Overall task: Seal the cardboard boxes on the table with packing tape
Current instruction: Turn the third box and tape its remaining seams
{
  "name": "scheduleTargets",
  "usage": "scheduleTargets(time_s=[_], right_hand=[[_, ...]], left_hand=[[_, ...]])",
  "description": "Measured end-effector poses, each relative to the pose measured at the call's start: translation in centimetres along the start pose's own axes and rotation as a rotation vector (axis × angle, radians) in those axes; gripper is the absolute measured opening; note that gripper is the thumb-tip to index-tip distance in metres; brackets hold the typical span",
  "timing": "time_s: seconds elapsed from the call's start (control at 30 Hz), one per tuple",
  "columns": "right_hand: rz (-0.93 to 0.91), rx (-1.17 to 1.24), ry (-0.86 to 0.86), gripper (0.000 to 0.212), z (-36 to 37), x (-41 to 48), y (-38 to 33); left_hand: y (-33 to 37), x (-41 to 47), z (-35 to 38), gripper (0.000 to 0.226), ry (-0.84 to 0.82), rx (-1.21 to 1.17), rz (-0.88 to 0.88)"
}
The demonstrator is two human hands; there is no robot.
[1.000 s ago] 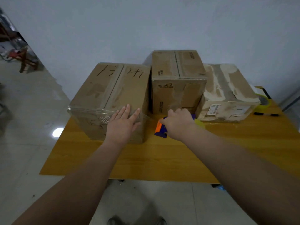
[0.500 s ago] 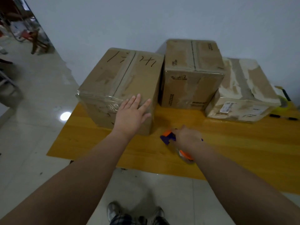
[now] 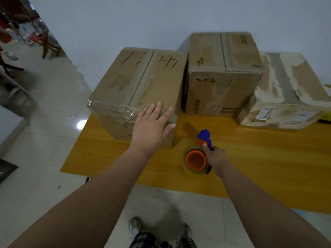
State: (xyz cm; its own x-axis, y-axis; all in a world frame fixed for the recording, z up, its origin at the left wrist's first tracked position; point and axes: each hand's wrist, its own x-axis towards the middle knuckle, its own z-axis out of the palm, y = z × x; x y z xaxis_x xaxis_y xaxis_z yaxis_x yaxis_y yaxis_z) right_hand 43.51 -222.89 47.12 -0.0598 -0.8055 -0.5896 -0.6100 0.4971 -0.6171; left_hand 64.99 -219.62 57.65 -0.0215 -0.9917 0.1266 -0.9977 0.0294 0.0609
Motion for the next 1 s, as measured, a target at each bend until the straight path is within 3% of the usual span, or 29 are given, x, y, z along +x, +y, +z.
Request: scheduleTargets(time_s=[0.13, 0.2, 0.23, 0.27, 0.3, 0.37, 0.43, 0.57, 0.67, 0.77, 1.0], right_hand=[[0.067, -0.097, 0.057, 0.042, 1.5, 0.3, 1.2], [-0.066, -0.193, 0.286, 0.039, 1.9, -0.4, 0.5], [-0.185, -0.112, 0.356, 0.045, 2.3, -0.9, -0.2], [-0.252, 0.096, 0.320, 0.047, 2.6, -2.0, -1.5], [-0.208, 0.394, 0.178, 0.048, 2.9, -3.1, -3.0], [0.075, 0.973, -0.271, 0.050, 3.4, -5.1, -6.0], [0.183, 1.212, -0.495, 0.048, 3.4, -6.2, -7.6], [0.116, 1.273, -0.296, 0.035, 2.9, -6.2, -8.1], [0.122, 1.345, -0.188, 0.049, 2.4, -5.6, -7.4], [0.093, 1.354, -0.085, 0.048, 2.2, -5.5, -7.0], [0.159, 1.373, 0.010, 0.044, 4.5, -5.8, -7.9]], left_hand=[[0.0, 0.0, 0.1, 0.061, -0.031, 0.020, -0.010], [0.0, -0.1, 0.1, 0.065, -0.036, 0.011, -0.009], [0.0, -0.1, 0.2, 0.068, -0.026, 0.006, -0.007], [0.1, -0.1, 0.2, 0.070, -0.011, 0.004, -0.004], [0.1, -0.1, 0.3, 0.072, 0.004, 0.003, -0.001], [0.1, -0.2, 0.4, 0.073, 0.011, -0.010, 0.002], [0.0, -0.3, 0.4, 0.075, 0.006, -0.025, -0.001], [0.0, -0.3, 0.1, 0.074, 0.013, -0.014, 0.013], [-0.3, -0.4, 0.2, 0.067, -0.025, 0.023, 0.035], [-0.9, -0.4, 0.2, 0.064, -0.026, 0.081, 0.088], [-3.2, -1.0, -1.0, 0.065, -0.009, 0.158, 0.211]])
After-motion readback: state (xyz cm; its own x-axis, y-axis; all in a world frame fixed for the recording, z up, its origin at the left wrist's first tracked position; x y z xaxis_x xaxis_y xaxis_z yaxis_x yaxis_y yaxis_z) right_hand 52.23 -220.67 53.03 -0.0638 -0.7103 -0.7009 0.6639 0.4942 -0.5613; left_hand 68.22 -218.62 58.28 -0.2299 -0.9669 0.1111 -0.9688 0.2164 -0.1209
